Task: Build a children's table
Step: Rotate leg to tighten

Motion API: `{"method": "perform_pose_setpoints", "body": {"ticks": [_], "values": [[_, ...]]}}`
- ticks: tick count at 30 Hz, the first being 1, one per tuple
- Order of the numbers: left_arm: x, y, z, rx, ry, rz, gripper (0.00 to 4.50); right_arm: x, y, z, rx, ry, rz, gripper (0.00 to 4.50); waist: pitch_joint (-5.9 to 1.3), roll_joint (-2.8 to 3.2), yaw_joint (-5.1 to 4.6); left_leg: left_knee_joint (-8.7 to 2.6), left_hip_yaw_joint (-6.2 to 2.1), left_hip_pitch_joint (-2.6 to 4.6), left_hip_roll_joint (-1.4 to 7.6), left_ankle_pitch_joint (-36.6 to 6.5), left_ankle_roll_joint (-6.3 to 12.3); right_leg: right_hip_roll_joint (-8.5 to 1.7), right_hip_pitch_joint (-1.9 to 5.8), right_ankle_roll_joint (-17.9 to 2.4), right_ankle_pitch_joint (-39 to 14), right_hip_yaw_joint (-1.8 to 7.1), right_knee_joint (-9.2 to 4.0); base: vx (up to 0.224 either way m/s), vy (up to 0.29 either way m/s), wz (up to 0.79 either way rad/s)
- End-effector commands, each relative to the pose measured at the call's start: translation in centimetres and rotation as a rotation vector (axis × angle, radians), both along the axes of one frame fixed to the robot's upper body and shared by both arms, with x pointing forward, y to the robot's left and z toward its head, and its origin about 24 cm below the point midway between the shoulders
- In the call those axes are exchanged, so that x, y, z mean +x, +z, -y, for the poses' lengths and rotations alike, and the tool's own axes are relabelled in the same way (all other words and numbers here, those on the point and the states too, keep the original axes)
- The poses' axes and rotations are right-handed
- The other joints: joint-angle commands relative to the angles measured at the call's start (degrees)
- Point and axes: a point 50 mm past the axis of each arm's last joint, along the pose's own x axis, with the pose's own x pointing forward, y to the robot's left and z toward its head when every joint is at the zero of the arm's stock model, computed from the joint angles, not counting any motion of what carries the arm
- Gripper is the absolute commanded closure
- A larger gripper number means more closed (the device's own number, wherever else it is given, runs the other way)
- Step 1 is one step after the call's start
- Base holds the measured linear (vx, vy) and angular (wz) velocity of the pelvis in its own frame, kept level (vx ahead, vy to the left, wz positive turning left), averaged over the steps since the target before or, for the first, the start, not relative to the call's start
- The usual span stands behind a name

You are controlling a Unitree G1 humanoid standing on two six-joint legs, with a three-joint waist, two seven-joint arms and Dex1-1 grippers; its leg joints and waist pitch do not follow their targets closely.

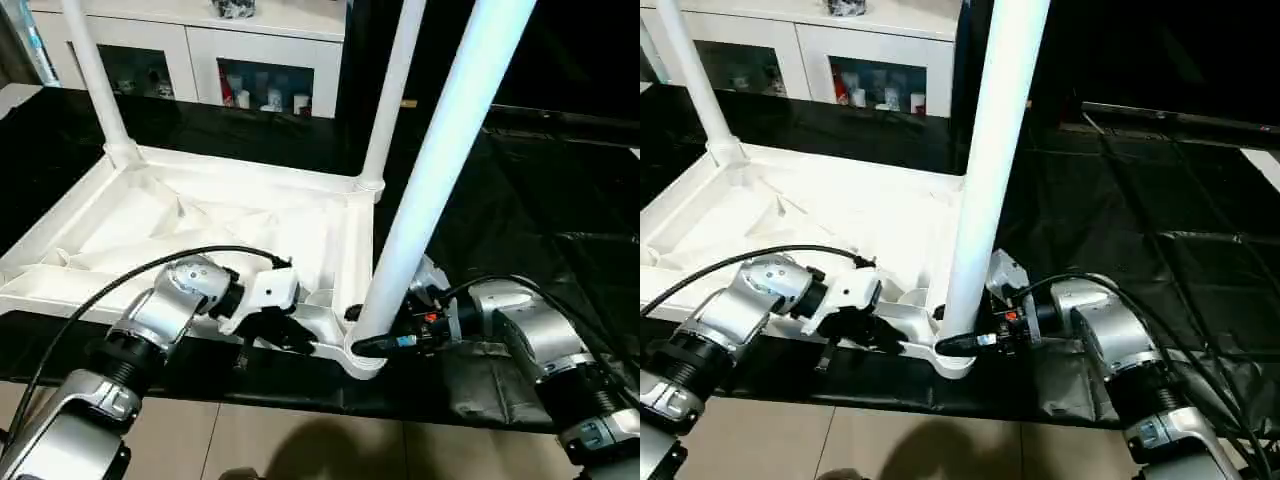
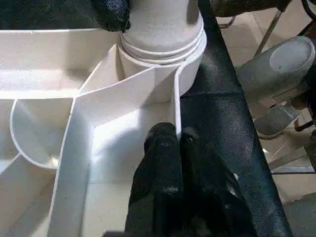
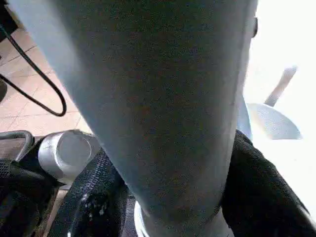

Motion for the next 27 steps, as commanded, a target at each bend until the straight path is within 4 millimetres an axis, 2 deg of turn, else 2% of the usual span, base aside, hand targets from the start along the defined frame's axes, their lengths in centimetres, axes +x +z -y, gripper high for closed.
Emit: {"method": "perform_pose_setpoints", "body": {"ticks": [1, 5, 7, 9, 10, 11, 12, 13, 14, 15, 16, 17, 19, 20, 21, 23, 25, 26, 27], "values": [[-0.3, -0.6, 0.7, 0.024, -0.018, -0.002, 4.50, -0.5, 0.0, -0.6, 0.039, 0.030, -0.033, 2.34, -3.62, 0.14, -0.33, -4.00, -2.20, 0.80, 5.09, -9.1, 1.40, -7.20, 2.39, -7.8, -17.9, 4.59, -4.29, 0.000, 0.000, 0.00], [0.0, -0.5, 0.9, 0.000, 0.029, -0.010, 4.50, -0.6, -0.1, -1.0, 0.066, -0.012, -0.047, 2.34, -3.53, 0.08, -0.33, -4.00, -2.18, 0.77, 5.02, -9.3, 1.32, -7.23, 2.42, -7.6, -18.6, 4.59, -4.42, 0.000, 0.000, 0.00], [0.5, -0.3, 1.4, -0.030, 0.097, -0.023, 4.50, -0.4, -0.3, -1.5, 0.080, -0.107, -0.038, 2.34, -3.39, 0.14, -0.28, -4.09, -2.16, 1.09, 5.07, -10.2, 1.00, -7.28, 2.16, -7.1, -20.5, 4.67, -4.76, 0.000, 0.000, 0.00], [1.0, -0.1, 2.0, -0.065, 0.159, -0.022, 4.50, 0.1, -0.8, -2.1, 0.054, -0.217, -0.019, 2.36, -3.22, 0.01, -0.85, -4.18, -2.42, 1.06, 4.79, -11.9, 0.09, -7.40, 2.15, -6.3, -24.7, 4.46, -5.21, 0.000, 0.000, 0.00], [1.3, 0.1, 2.4, -0.088, 0.200, -0.026, 4.50, 0.5, -1.0, -2.6, 0.045, -0.292, -0.010, 2.37, -3.19, 0.48, -0.95, -4.18, -2.49, 1.19, 4.75, -12.3, -0.31, -7.41, 1.98, -6.0, -25.7, 4.45, -5.35, 0.000, 0.000, 0.00], [1.7, 0.3, 2.9, -0.112, 0.243, -0.018, 4.50, 1.0, -1.1, -3.2, 0.046, -0.370, -0.006, 2.37, -3.06, 0.25, -1.37, -4.30, -2.65, 1.34, 4.70, -13.2, -1.20, -7.48, 1.82, -5.2, -28.0, 4.36, -5.79, 0.000, 0.000, 0.00], [2.0, 0.4, 3.2, -0.125, 0.269, -0.013, 4.50, 1.3, -1.2, -3.5, 0.048, -0.418, -0.006, 2.38, -3.09, 0.17, -1.77, -4.26, -2.85, 1.25, 4.50, -14.0, -1.46, -7.61, 1.99, -4.4, -30.1, 4.15, -6.06, 0.000, 0.000, 0.00], [2.6, 0.6, 3.8, -0.142, 0.326, -0.004, 4.50, 2.0, -1.2, -4.2, 0.044, -0.510, 0.001, 2.38, -3.09, 0.15, -2.00, -4.25, -2.89, 1.21, 4.37, -14.2, -1.38, -7.58, 2.06, -4.1, -30.8, 4.02, -6.23, 0.000, 0.000, 0.00], [3.1, 0.7, 4.3, -0.154, 0.386, 0.012, 4.50, 2.7, -1.3, -4.9, 0.032, -0.592, 0.001, 2.40, -3.11, 0.64, -2.59, -4.30, -2.96, 1.19, 4.47, -14.7, -1.70, -7.50, 1.86, -4.1, -30.7, 4.06, -6.34, 0.000, 0.000, 0.00], [3.4, 0.8, 4.4, -0.159, 0.413, 0.019, 4.50, 2.9, -1.3, -5.3, 0.025, -0.626, -0.001, 2.43, -3.16, 0.48, -3.26, -4.32, -3.27, 1.13, 4.47, -15.7, -2.21, -7.50, 1.99, -4.2, -30.9, 3.80, -6.32, 0.000, 0.000, 0.00], [3.7, 0.9, 4.6, -0.164, 0.440, 0.024, 4.50, 3.2, -1.3, -5.6, 0.022, -0.657, 0.001, 2.43, -3.22, 0.45, -3.56, -4.32, -3.36, 0.94, 4.47, -15.7, -2.22, -7.52, 2.19, -4.1, -30.5, 3.79, -6.20, 0.000, 0.000, 0.00], [3.8, 0.9, 4.8, -0.169, 0.459, 0.027, 4.50, 3.3, -1.3, -5.9, 0.022, -0.678, 0.002, 2.43, -3.19, 0.46, -4.00, -4.40, -3.43, 0.45, 4.47, -15.3, -2.02, -7.60, 2.46, -4.1, -29.7, 3.85, -6.11, 0.000, 0.000, 0.00], [4.1, 1.0, 5.0, -0.177, 0.498, 0.036, 4.50, 3.7, -1.3, -6.3, 0.017, -0.717, 0.002, 2.48, -3.31, 0.47, -4.26, -4.32, -3.30, 0.37, 4.42, -14.3, -1.28, -7.66, 2.46, -4.4, -27.7, 4.12, -6.01, 0.000, 0.000, 0.00], [4.7, 1.1, 5.4, -0.188, 0.574, 0.054, 4.50, 4.2, -1.3, -7.3, 0.001, -0.792, 0.006, 2.50, -3.52, 0.61, -4.34, -4.21, -3.18, 0.57, 4.40, -13.3, -1.03, -7.55, 2.39, -5.4, -25.1, 4.27, -5.71, 0.000, 0.000, 0.00], [4.9, 1.1, 5.6, -0.190, 0.602, 0.060, 4.50, 4.3, -1.3, -7.7, -0.009, -0.814, 0.012, 2.50, -3.56, 0.32, -4.83, -4.15, -3.00, 0.49, 4.34, -12.0, -1.00, -7.31, 2.24, -6.8, -22.0, 4.43, -5.29, 0.000, 0.000, 0.00], [5.1, 1.1, 5.8, -0.187, 0.630, 0.071, 4.50, 4.6, -1.3, -8.1, -0.024, -0.856, 0.021, 2.50, -3.68, 0.37, -4.69, -3.90, -2.67, 0.39, 4.15, -9.7, 0.01, -7.30, 2.49, -7.9, -18.4, 4.60, -4.95, 0.000, 0.000, 0.00], [5.1, 1.1, 6.0, -0.179, 0.642, 0.077, 4.50, 4.8, -1.2, -8.5, -0.024, -0.882, 0.027, 2.50, -3.67, 0.27, -4.64, -3.76, -2.50, 0.30, 4.06, -8.6, 0.81, -7.26, 2.46, -8.4, -16.9, 4.66, -4.67, 0.000, 0.000, 0.00], [5.1, 1.0, 6.0, -0.178, 0.643, 0.077, 4.50, 4.9, -1.1, -8.6, -0.015, -0.883, 0.028, 1.99, -3.78, 0.07, -4.60, -3.79, -2.48, 0.14, 3.97, -7.6, 1.28, -7.23, 2.73, -8.5, -16.5, 4.55, -4.52, 0.000, 0.000, 0.00], [5.1, 1.0, 6.0, -0.178, 0.642, 0.076, 4.50, 4.9, -1.0, -8.6, -0.002, -0.885, 0.025, 1.86, -3.80, 0.20, -4.48, -3.78, -2.42, 0.13, 4.05, -6.6, 1.76, -7.16, 2.79, -8.5, -15.1, 4.62, -4.44, 0.000, 0.000, 0.00]]}}
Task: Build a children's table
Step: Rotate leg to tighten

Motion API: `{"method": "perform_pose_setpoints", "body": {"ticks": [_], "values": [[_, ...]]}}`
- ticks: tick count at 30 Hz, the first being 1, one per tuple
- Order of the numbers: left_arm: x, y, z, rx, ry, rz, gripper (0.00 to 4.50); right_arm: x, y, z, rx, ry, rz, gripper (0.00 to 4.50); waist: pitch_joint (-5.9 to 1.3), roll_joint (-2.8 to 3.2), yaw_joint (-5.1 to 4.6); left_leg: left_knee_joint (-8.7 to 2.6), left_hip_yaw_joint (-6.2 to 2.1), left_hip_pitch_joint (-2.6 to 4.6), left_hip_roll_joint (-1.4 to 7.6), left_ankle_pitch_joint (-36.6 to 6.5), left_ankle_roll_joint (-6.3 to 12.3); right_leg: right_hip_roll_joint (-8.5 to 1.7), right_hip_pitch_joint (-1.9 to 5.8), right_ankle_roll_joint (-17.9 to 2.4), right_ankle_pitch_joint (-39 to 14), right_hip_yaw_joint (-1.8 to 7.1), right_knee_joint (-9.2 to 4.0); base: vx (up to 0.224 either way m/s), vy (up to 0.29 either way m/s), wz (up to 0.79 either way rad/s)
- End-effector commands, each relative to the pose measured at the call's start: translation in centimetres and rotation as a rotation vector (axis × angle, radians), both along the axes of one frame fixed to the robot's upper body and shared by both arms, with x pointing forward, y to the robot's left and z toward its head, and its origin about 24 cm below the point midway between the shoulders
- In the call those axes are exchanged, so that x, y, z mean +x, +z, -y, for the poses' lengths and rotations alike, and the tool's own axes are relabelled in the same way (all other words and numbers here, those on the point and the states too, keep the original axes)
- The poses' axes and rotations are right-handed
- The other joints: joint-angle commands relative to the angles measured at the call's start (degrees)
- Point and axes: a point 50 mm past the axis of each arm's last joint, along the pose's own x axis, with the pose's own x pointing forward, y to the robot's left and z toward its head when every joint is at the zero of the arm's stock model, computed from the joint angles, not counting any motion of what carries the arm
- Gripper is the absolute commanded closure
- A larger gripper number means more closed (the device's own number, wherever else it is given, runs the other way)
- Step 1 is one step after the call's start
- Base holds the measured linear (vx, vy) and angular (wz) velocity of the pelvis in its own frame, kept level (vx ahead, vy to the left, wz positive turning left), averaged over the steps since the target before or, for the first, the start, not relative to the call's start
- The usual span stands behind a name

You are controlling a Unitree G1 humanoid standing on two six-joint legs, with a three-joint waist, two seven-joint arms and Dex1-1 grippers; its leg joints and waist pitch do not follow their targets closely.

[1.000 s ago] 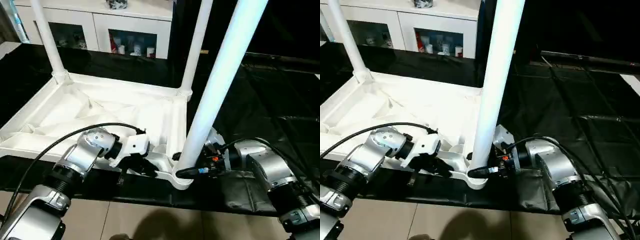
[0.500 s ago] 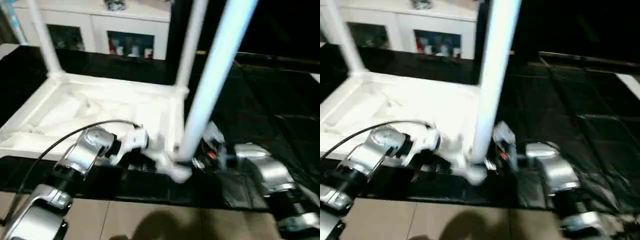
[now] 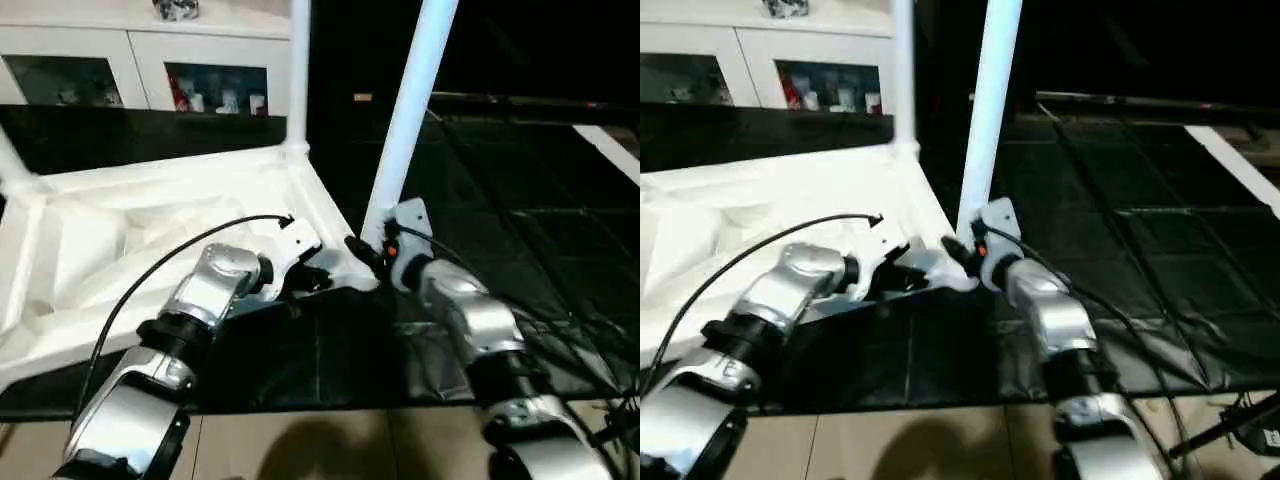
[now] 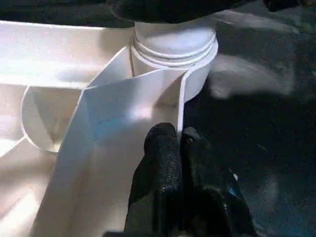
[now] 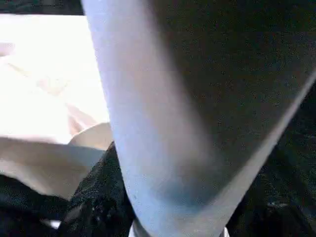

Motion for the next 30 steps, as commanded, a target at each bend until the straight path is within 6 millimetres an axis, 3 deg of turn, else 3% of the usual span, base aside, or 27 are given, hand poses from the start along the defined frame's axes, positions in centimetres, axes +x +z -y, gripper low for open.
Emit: {"method": "perform_pose_setpoints", "body": {"ticks": [1, 4, 5, 9, 13, 14, 21, 25, 30], "values": [[0.4, 1.4, 2.6, -0.074, -0.006, 0.053, 4.50, -1.2, -0.7, -4.2, 0.069, 0.143, -0.061, 1.86, -3.76, 0.08, 0.64, -3.58, -2.21, 0.06, 4.09, -6.4, 2.33, -7.16, 3.00, -8.1, -14.7, 4.74, -4.46, 0.000, 0.000, 0.00], [0.3, 1.2, 2.4, -0.063, -0.012, 0.054, 4.50, -1.2, -0.7, -4.1, 0.076, 0.149, -0.047, 1.66, -3.73, 0.21, 0.59, -3.75, -2.30, 0.20, 4.40, -6.4, 2.53, -7.13, 2.99, -8.4, -13.8, 4.67, -4.30, 0.000, 0.000, 0.00], [0.2, 1.0, 2.1, -0.053, -0.028, 0.054, 4.50, -1.3, -0.7, -3.7, 0.077, 0.154, -0.037, 1.41, -3.68, 0.26, 0.54, -3.79, -2.28, 0.35, 4.48, -7.0, 2.34, -7.15, 2.90, -8.6, -13.9, 4.72, -4.34, 0.000, 0.000, 0.00], [-0.1, 0.6, 1.2, -0.029, -0.057, 0.040, 4.50, -1.5, -0.7, -2.2, 0.087, 0.171, -0.012, 1.18, -3.61, 0.22, 0.61, -3.77, -2.22, 0.33, 4.39, -7.9, 2.22, -7.26, 3.03, -8.3, -15.0, 4.81, -4.52, 0.000, 0.000, 0.00], [-0.3, 0.4, 0.2, -0.014, -0.076, 0.032, 4.50, -2.0, -0.6, -0.6, 0.098, 0.220, 0.014, 0.81, -3.74, 0.26, 0.81, -3.73, -2.22, 0.16, 4.53, -6.6, 3.22, -7.17, 3.17, -9.1, -10.9, 4.87, -3.96, 0.000, 0.000, 0.00], [-0.5, 0.3, -0.5, -0.009, -0.106, 0.024, 4.50, -2.4, -0.5, 0.5, 0.100, 0.281, 0.027, 0.70, -3.73, 0.26, 0.81, -3.67, -2.21, 0.16, 4.43, -6.9, 3.26, -7.23, 3.21, -9.2, -11.7, 4.79, -4.10, 0.000, 0.000, 0.00], [-1.5, 0.2, -1.8, 0.004, -0.244, -0.017, 4.50, -3.5, -0.1, 3.1, 0.057, 0.466, 0.037, 0.17, -3.55, 0.02, 1.15, -3.65, -2.23, 0.15, 4.39, -8.0, 3.58, -7.08, 3.20, -7.5, -16.5, 4.67, -4.68, 0.000, 0.000, 0.00], [-2.4, 0.1, -2.7, 0.033, -0.376, -0.040, 4.50, -4.0, 0.4, 4.7, 0.027, 0.574, 0.021, 0.07, -3.61, 0.23, 1.78, -3.63, -2.14, 0.31, 4.66, -7.9, 4.11, -7.04, 3.03, -8.4, -14.4, 4.66, -4.38, 0.000, 0.000, 0.00], [-3.6, 0.0, -3.7, 0.083, -0.521, -0.085, 4.50, -4.5, 1.3, 6.1, 0.024, 0.730, 0.006, 0.07, -3.66, 0.33, 2.99, -3.60, -1.99, 0.51, 4.91, -7.9, 3.42, -6.99, 2.90, -8.4, -14.9, 4.59, -4.20, 0.000, 0.000, 0.00]]}}
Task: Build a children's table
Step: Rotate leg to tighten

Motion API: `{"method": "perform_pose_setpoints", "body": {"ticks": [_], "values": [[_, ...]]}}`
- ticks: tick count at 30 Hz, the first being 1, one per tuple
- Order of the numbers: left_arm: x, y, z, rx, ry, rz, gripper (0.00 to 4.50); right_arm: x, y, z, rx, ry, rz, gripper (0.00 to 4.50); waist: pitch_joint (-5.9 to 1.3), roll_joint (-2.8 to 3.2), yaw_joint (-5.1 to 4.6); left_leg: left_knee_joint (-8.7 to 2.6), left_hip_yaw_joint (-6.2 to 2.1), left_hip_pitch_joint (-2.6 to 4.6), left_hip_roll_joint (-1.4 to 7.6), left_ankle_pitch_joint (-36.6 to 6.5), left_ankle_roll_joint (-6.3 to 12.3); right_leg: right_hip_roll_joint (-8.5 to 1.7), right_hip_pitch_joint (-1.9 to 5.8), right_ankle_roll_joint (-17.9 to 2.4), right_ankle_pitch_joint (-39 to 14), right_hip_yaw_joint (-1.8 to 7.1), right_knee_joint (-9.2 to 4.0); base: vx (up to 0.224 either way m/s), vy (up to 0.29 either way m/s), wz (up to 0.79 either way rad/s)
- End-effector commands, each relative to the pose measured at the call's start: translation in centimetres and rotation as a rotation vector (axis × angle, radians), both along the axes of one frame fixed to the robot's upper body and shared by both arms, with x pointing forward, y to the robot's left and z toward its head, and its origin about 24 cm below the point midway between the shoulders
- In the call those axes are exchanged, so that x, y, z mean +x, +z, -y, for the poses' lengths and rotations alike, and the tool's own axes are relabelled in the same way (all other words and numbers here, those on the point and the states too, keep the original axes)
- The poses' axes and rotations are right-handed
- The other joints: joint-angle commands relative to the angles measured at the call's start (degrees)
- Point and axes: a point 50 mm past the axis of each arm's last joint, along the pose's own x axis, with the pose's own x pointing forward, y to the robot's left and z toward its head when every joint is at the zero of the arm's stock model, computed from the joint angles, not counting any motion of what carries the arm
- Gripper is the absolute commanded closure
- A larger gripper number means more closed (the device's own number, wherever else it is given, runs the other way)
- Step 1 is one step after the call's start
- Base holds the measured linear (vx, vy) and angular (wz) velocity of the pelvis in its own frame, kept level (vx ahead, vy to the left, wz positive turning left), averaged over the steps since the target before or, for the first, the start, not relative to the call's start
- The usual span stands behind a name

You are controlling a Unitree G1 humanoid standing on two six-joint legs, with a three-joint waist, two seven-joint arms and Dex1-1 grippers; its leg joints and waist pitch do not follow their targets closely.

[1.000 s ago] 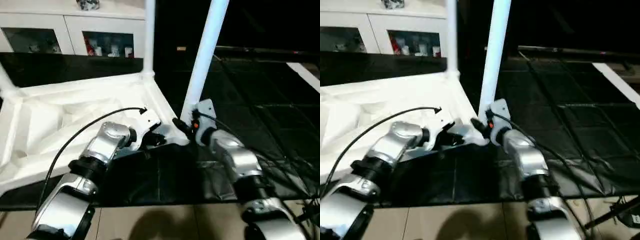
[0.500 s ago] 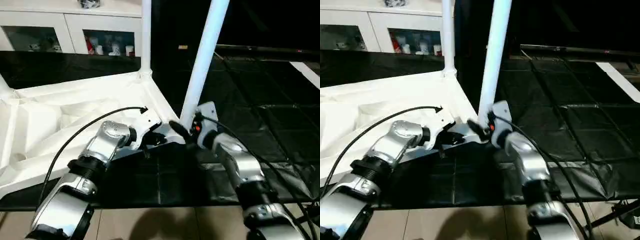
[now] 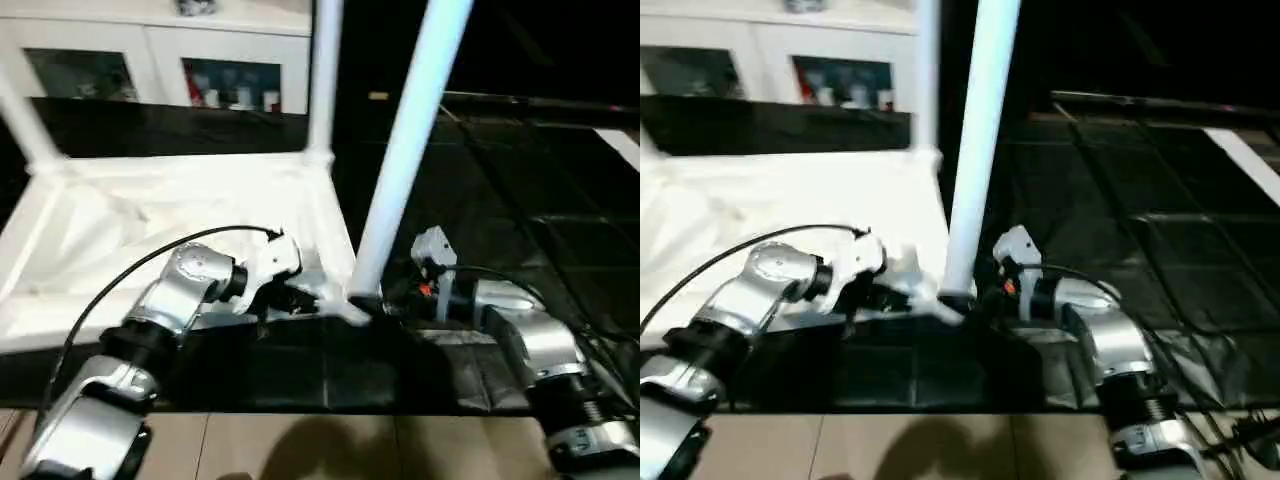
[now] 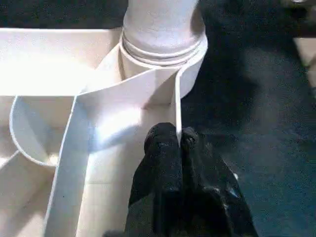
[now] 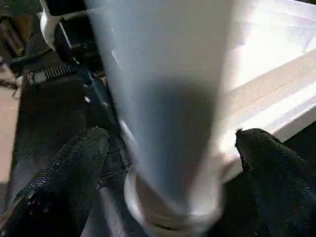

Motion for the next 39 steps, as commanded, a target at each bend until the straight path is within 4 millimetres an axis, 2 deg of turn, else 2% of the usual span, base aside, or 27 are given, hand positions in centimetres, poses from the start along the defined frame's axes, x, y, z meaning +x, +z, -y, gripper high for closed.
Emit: {"method": "perform_pose_setpoints", "body": {"ticks": [1, 4, 5, 6, 7, 8, 9, 14, 15, 17, 20, 29, 33, 39], "values": [[-1.0, -0.5, 0.2, 0.047, -0.123, -0.036, 4.50, -0.2, 1.1, 0.3, 0.020, 0.116, 0.006, 0.07, -3.67, 0.34, 0.29, -3.63, -1.97, 0.56, 4.85, -8.1, 3.59, -7.02, 3.10, -8.4, -15.0, 4.57, -4.30, 0.000, 0.000, 0.00], [-1.2, -0.4, 0.1, 0.058, -0.158, -0.039, 4.50, -0.5, 1.1, 0.4, 0.019, 0.183, -0.026, 0.07, -3.62, 0.35, 0.81, -3.64, -1.94, 0.64, 4.88, -8.5, 3.36, -7.03, 2.97, -8.1, -16.0, 4.59, -4.37, 0.000, 0.000, 0.00], [-1.3, -0.4, 0.1, 0.060, -0.166, -0.040, 4.50, -0.6, 1.1, 0.4, 0.016, 0.197, -0.032, 0.23, -3.59, 0.28, 0.85, -3.65, -1.97, 0.56, 4.84, -8.5, 3.26, -7.01, 2.98, -8.0, -16.5, 4.53, -4.41, 0.000, 0.000, 0.00], [-1.6, -0.3, 0.1, 0.072, -0.204, -0.041, 4.50, -0.9, 0.9, 0.2, 0.009, 0.252, -0.053, 0.23, -3.66, -0.51, 0.88, -3.64, -1.97, 0.50, 4.84, -8.3, 3.18, -7.05, 3.08, -7.7, -17.0, 4.46, -4.40, 0.000, 0.000, 0.00], [-1.6, -0.3, 0.1, 0.072, -0.204, -0.041, 4.50, -0.9, 0.9, 0.2, 0.009, 0.252, -0.053, 0.23, -3.64, -0.24, 1.04, -3.63, -2.06, 0.47, 4.83, -8.2, 3.21, -7.15, 3.12, -7.7, -17.2, 4.45, -4.28, 0.000, 0.000, 0.00], [-1.6, -0.3, 0.2, 0.075, -0.215, -0.040, 4.50, -0.9, 0.8, 0.2, 0.007, 0.266, -0.056, 0.52, -3.62, -0.23, 1.03, -3.66, -2.02, 0.43, 4.87, -7.8, 3.20, -7.08, 2.97, -7.5, -17.3, 4.49, -4.35, 0.000, 0.000, 0.00], [-1.6, -0.3, 0.2, 0.075, -0.215, -0.040, 4.50, -0.9, 0.8, 0.2, 0.007, 0.266, -0.056, 0.58, -3.70, -0.15, 1.17, -3.66, -2.06, 0.56, 4.96, -7.7, 2.98, -7.19, 2.96, -7.6, -17.0, 4.53, -4.25, 0.000, 0.000, 0.00], [-2.1, -0.2, 0.3, 0.094, -0.277, -0.038, 4.50, -0.9, 0.7, -0.1, 0.015, 0.307, -0.074, 0.98, -3.79, -0.14, 1.62, -3.61, -1.99, 0.60, 4.91, -7.0, 2.84, -7.09, 2.91, -8.0, -15.5, 4.57, -4.00, 0.000, 0.000, 0.00], [-2.1, -0.2, 0.3, 0.094, -0.277, -0.038, 4.50, -0.9, 0.7, -0.1, 0.015, 0.307, -0.074, 1.02, -3.78, -0.38, 1.74, -3.59, -1.94, 0.61, 4.91, -7.0, 2.98, -7.09, 2.88, -8.0, -15.5, 4.55, -4.02, 0.000, 0.000, 0.00], [-2.2, -0.1, 0.2, 0.097, -0.288, -0.038, 4.50, -0.9, 0.6, -0.1, 0.017, 0.316, -0.076, 1.26, -3.76, -0.21, 1.99, -3.58, -1.92, 0.61, 4.92, -6.7, 2.93, -7.08, 2.83, -8.0, -15.3, 4.55, -3.99, 0.000, 0.000, 0.00], [-2.3, -0.2, 0.3, 0.102, -0.302, -0.038, 4.50, -0.8, 0.5, -0.3, 0.019, 0.327, -0.082, 1.42, -3.78, -0.24, 1.99, -3.62, -1.97, 0.60, 4.89, -7.1, 2.64, -7.06, 2.87, -7.9, -15.6, 4.50, -3.97, 0.000, 0.000, 0.00], [-2.4, -0.3, 0.4, 0.109, -0.306, -0.029, 4.50, -0.8, 0.4, -0.7, 0.028, 0.340, -0.084, 2.29, -3.82, -0.21, 1.95, -3.57, -1.98, 0.51, 4.83, -7.0, 2.54, -7.11, 2.97, -7.7, -15.8, 4.51, -4.03, 0.000, 0.000, 0.00], [-2.4, -0.4, 0.4, 0.111, -0.303, -0.024, 4.50, -0.9, 0.2, -1.2, 0.043, 0.355, -0.087, 2.42, -3.83, -0.01, 1.90, -3.60, -2.03, 0.56, 4.83, -7.2, 2.36, -7.03, 2.94, -7.5, -16.2, 4.49, -4.07, 0.000, 0.000, 0.00], [-2.2, -0.5, 0.6, 0.100, -0.265, -0.020, 4.50, -1.3, -0.1, -1.3, 0.050, 0.351, -0.093, 2.48, -3.80, -0.03, 1.86, -3.57, -2.00, 0.61, 4.80, -7.6, 2.23, -6.99, 2.92, -7.5, -16.5, 4.49, -4.14, 0.000, 0.000, 0.00]]}}
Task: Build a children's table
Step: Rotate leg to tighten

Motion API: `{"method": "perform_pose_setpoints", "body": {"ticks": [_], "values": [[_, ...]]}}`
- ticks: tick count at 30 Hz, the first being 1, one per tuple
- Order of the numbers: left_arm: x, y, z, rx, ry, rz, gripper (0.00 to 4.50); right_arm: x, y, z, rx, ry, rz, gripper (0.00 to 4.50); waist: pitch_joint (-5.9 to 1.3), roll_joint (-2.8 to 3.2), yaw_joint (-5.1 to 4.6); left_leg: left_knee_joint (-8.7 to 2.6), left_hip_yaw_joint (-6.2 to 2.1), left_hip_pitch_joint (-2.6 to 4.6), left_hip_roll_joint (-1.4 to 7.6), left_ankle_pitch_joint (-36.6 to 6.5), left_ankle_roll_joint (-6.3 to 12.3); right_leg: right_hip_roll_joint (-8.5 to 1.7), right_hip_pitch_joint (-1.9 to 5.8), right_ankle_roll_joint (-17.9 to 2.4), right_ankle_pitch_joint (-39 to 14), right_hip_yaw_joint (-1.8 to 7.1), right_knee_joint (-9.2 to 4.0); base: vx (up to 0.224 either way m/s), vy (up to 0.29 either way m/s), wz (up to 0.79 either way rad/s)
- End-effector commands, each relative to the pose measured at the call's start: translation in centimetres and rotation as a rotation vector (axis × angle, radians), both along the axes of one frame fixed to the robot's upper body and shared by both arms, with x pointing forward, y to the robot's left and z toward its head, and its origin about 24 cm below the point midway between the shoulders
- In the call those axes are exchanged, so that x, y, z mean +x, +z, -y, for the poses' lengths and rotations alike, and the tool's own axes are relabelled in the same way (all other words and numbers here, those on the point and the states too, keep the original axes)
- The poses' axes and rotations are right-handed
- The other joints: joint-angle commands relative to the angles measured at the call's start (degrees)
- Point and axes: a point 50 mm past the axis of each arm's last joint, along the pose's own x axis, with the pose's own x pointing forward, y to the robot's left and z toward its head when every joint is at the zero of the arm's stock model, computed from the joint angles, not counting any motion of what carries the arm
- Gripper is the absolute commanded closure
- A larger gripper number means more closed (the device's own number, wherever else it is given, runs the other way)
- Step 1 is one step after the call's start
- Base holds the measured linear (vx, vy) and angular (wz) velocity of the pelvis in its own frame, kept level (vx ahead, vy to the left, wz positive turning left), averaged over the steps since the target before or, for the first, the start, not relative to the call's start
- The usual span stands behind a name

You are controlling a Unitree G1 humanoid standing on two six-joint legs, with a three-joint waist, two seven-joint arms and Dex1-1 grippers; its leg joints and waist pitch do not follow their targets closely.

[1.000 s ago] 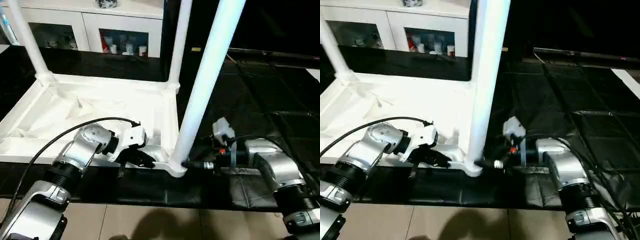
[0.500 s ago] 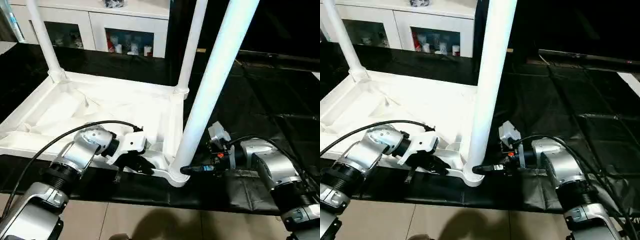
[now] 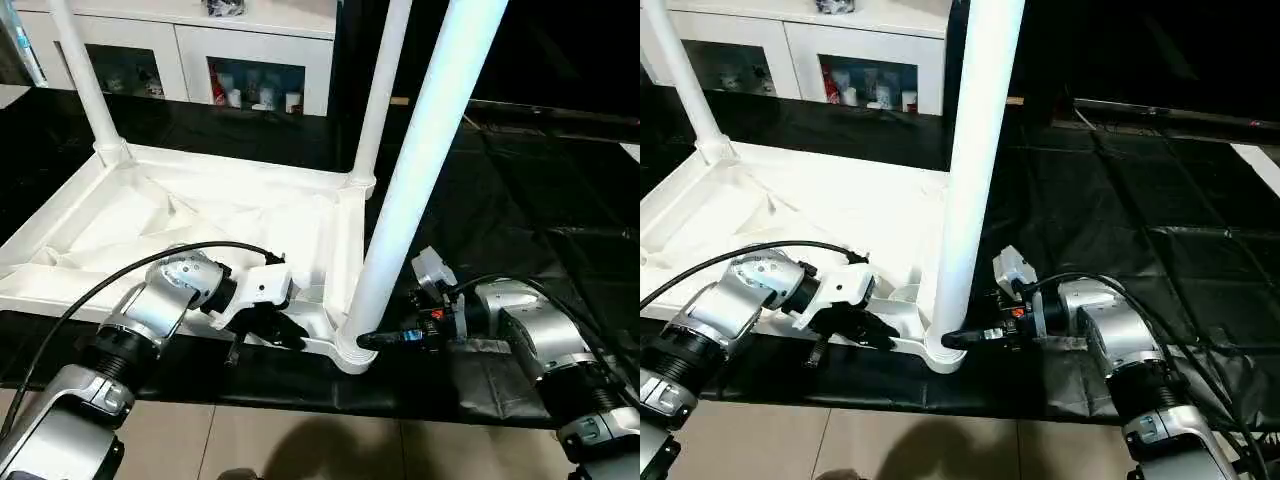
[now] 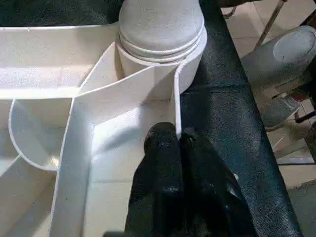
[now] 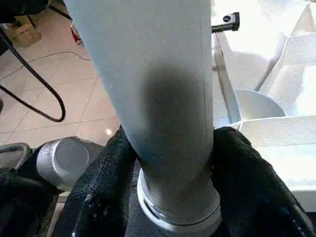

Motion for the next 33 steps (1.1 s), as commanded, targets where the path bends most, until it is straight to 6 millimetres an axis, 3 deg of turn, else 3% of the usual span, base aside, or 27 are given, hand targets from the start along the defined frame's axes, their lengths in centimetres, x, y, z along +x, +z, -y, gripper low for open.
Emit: {"method": "perform_pose_setpoints", "body": {"ticks": [1, 4, 5, 7, 8, 10, 11, 12, 13, 15, 18, 20, 22, 23, 27, 30, 33], "values": [[-0.4, -1.1, 1.0, 0.024, -0.010, -0.021, 4.50, -0.1, 0.1, -0.7, 0.025, -0.010, 0.006, 2.48, -3.76, 0.40, -0.15, -3.68, -1.98, 0.66, 4.79, -7.9, 2.12, -7.03, 2.83, -7.7, -16.7, 4.51, -4.40, 0.000, 0.000, 0.00], [0.2, -1.3, 1.7, -0.011, 0.089, -0.026, 4.50, 0.0, -0.3, -1.4, 0.029, -0.123, 0.007, 2.49, -3.51, 0.29, -0.24, -3.85, -1.99, 0.98, 4.83, -9.1, 1.55, -6.98, 2.62, -7.2, -18.7, 4.54, -4.75, 0.000, 0.000, 0.00], [0.5, -1.4, 2.3, -0.040, 0.148, -0.029, 4.50, 0.2, -0.6, -2.0, 0.024, -0.212, 0.005, 2.50, -3.25, 0.26, -0.50, -3.94, -2.10, 1.10, 4.61, -10.8, 1.11, -7.12, 2.57, -6.6, -22.2, 4.43, -5.23, 0.000, 0.000, 0.00], [0.8, -1.4, 2.9, -0.059, 0.192, -0.028, 4.50, 0.3, -0.8, -2.5, 0.016, -0.272, 0.001, 2.52, -2.89, 0.29, -0.85, -4.02, -2.38, 1.50, 4.30, -13.3, 0.28, -7.32, 2.41, -4.2, -29.7, 4.06, -6.28, 0.000, 0.000, 0.00], [1.4, -1.5, 3.9, -0.088, 0.269, -0.030, 4.50, 0.5, -1.3, -3.9, 0.019, -0.364, -0.011, 2.52, -2.81, 0.43, -1.06, -4.00, -2.49, 1.80, 4.09, -14.2, -0.28, -7.44, 2.37, -2.6, -33.5, 3.92, -6.91, 0.000, 0.000, 0.00], [1.7, -1.5, 4.3, -0.096, 0.306, -0.025, 4.50, 0.6, -1.5, -4.6, 0.012, -0.408, -0.009, 2.52, -2.50, 0.53, -1.83, -4.01, -2.83, 2.35, 3.99, -17.2, -1.21, -7.41, 1.90, -0.9, -37.8, 3.30, -7.88, 0.000, 0.000, 0.00], [1.8, -1.6, 4.5, -0.098, 0.317, -0.024, 4.50, 0.7, -1.5, -4.8, 0.005, -0.425, -0.005, 2.52, -2.55, 0.45, -2.53, -3.92, -3.06, 2.58, 3.90, -19.1, -1.34, -7.49, 2.07, -0.1, -39.5, 2.83, -8.31, 0.000, 0.000, 0.00], [1.9, -1.6, 4.7, -0.102, 0.336, -0.024, 4.50, 0.9, -1.6, -5.3, -0.003, -0.455, -0.004, 2.52, -2.66, 0.83, -2.92, -4.10, -3.36, 2.26, 4.10, -19.5, -1.20, -7.68, 2.70, 0.2, -38.8, 2.55, -8.42, 0.000, 0.000, 0.00], [2.3, -1.5, 5.1, -0.110, 0.377, -0.018, 4.50, 1.2, -1.7, -5.8, -0.011, -0.497, -0.002, 2.52, -2.66, 1.22, -3.14, -4.25, -3.48, 2.33, 4.27, -20.0, -1.15, -7.67, 2.71, 0.1, -37.9, 2.45, -8.56, 0.000, 0.000, 0.00], [3.1, -1.3, 6.0, -0.135, 0.470, -0.003, 4.50, 2.2, -1.8, -6.9, -0.028, -0.618, -0.006, 2.52, -2.82, 1.21, -4.33, -4.51, -3.98, 2.10, 4.51, -22.3, -2.09, -7.61, 2.84, -0.7, -35.5, 2.06, -8.21, 0.000, 0.000, 0.00], [4.0, -0.9, 6.9, -0.171, 0.580, 0.032, 4.50, 3.3, -1.5, -8.0, -0.040, -0.747, -0.013, 2.54, -3.04, 1.53, -4.94, -4.62, -4.23, 1.91, 4.69, -22.4, -2.10, -8.01, 3.13, -1.7, -31.5, 1.77, -8.19, 0.000, 0.000, 0.00], [4.5, -0.6, 7.3, -0.184, 0.622, 0.052, 4.50, 3.9, -1.2, -8.7, -0.057, -0.796, -0.004, 2.54, -2.90, 1.18, -5.25, -4.46, -4.07, 2.10, 4.39, -22.8, -2.03, -7.92, 2.78, -2.0, -31.5, 1.69, -8.32, 0.000, 0.000, 0.00], [4.6, -0.5, 7.4, -0.189, 0.629, 0.055, 4.50, 4.0, -0.9, -9.1, -0.039, -0.787, 0.003, 2.54, -2.92, 1.20, -5.24, -4.37, -4.02, 1.91, 4.24, -21.8, -1.51, -8.30, 3.00, -1.9, -31.9, 1.78, -8.39, 0.000, 0.000, 0.00], [4.6, -0.5, 7.4, -0.191, 0.628, 0.054, 4.50, 4.0, -0.8, -9.2, -0.036, -0.779, 0.007, 2.20, -2.96, 1.25, -5.08, -4.50, -3.98, 1.72, 4.37, -20.8, -1.05, -8.32, 3.10, -1.8, -31.0, 1.99, -8.33, 0.000, 0.000, 0.00], [4.5, -0.6, 7.0, -0.179, 0.614, 0.057, 4.50, 3.9, -0.9, -9.0, -0.037, -0.768, 0.026, 1.80, -3.19, 0.99, -4.81, -4.84, -3.60, 1.50, 4.83, -17.7, -0.66, -8.20, 3.00, -4.7, -23.9, 2.95, -7.05, 0.000, 0.000, 0.00], [4.4, -0.8, 6.5, -0.172, 0.599, 0.055, 4.50, 3.7, -1.0, -8.2, -0.029, -0.760, 0.034, 1.60, -3.31, 0.90, -4.53, -4.75, -3.24, 1.36, 4.78, -15.0, -0.03, -8.22, 3.14, -6.2, -20.8, 3.31, -6.49, 0.000, 0.000, 0.00], [4.2, -0.9, 5.6, -0.161, 0.569, 0.060, 4.50, 3.4, -1.1, -6.7, -0.013, -0.745, 0.048, 1.25, -3.31, 0.87, -4.14, -4.63, -2.97, 1.40, 4.67, -13.7, 0.69, -8.19, 3.13, -6.0, -21.4, 3.39, -6.61, 0.000, 0.000, 0.00]]}}
